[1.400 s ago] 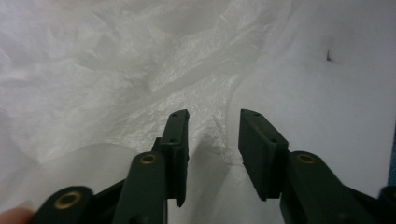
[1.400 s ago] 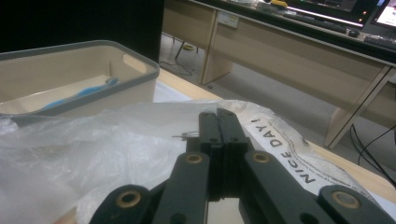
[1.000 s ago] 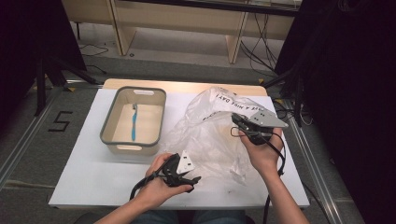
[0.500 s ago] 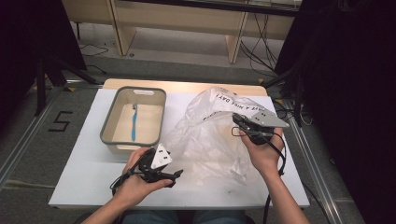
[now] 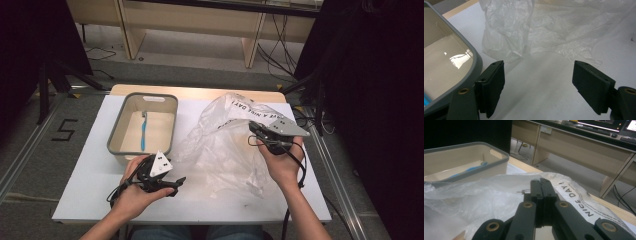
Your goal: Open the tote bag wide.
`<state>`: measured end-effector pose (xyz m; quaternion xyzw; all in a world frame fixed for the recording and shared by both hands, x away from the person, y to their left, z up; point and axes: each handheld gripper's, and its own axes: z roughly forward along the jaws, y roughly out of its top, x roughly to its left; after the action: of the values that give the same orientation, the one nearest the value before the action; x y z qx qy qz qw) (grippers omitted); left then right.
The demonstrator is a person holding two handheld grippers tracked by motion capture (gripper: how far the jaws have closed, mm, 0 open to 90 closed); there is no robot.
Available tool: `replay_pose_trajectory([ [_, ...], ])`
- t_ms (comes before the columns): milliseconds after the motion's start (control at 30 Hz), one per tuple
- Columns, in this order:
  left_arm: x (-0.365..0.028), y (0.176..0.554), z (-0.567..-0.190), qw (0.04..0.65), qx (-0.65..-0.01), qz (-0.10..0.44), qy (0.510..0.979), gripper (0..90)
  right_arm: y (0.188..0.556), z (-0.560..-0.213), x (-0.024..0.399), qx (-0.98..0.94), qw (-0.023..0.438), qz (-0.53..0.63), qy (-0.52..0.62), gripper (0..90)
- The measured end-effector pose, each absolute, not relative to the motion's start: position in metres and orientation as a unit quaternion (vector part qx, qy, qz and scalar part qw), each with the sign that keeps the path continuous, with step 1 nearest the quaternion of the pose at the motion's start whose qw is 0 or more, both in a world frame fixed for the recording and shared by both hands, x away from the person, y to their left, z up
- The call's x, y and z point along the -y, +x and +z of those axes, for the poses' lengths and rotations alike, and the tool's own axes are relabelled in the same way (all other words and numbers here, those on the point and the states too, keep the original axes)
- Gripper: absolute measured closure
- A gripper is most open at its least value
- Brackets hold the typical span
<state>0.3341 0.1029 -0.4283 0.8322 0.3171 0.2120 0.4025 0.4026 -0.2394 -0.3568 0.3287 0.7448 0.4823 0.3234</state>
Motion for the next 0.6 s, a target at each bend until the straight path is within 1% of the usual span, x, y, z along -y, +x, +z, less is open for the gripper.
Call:
replay_pose_trajectory([
  [600, -0.119, 0.339, -0.425, 0.405, -0.341, 0.222, 0.818, 25.0, 0.403, -0.357, 0.240, -0.744, 0.323, 0.484, 0.330, 90.0],
])
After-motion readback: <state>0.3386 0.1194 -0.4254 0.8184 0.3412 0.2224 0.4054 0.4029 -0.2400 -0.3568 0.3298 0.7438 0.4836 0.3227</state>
